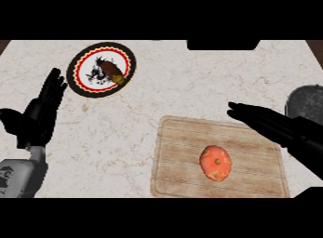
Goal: Pick the squash from the cutting board and place it in the pan
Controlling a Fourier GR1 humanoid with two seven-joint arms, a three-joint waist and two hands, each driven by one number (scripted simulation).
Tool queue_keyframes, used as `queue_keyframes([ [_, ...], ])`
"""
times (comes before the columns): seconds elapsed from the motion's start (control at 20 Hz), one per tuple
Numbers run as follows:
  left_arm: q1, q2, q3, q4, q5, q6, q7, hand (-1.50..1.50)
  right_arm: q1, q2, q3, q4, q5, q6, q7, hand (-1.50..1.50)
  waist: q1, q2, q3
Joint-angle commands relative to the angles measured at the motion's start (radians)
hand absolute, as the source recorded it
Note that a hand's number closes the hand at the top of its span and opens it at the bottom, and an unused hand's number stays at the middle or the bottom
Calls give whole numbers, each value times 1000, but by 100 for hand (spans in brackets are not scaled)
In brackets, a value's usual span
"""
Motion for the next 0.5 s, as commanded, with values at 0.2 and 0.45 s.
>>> queue_keyframes([
  [0.2, -9, -25, 22, -44, -27, -8, 64, 0, 15, 106, 27, 74, 164, 65, 31, -150, -1, 0, 0],
  [0.45, 15, -42, 32, -11, -58, -27, -16, 0, -29, 129, 13, 230, 206, 149, -90, -150, 2, 1, 0],
])
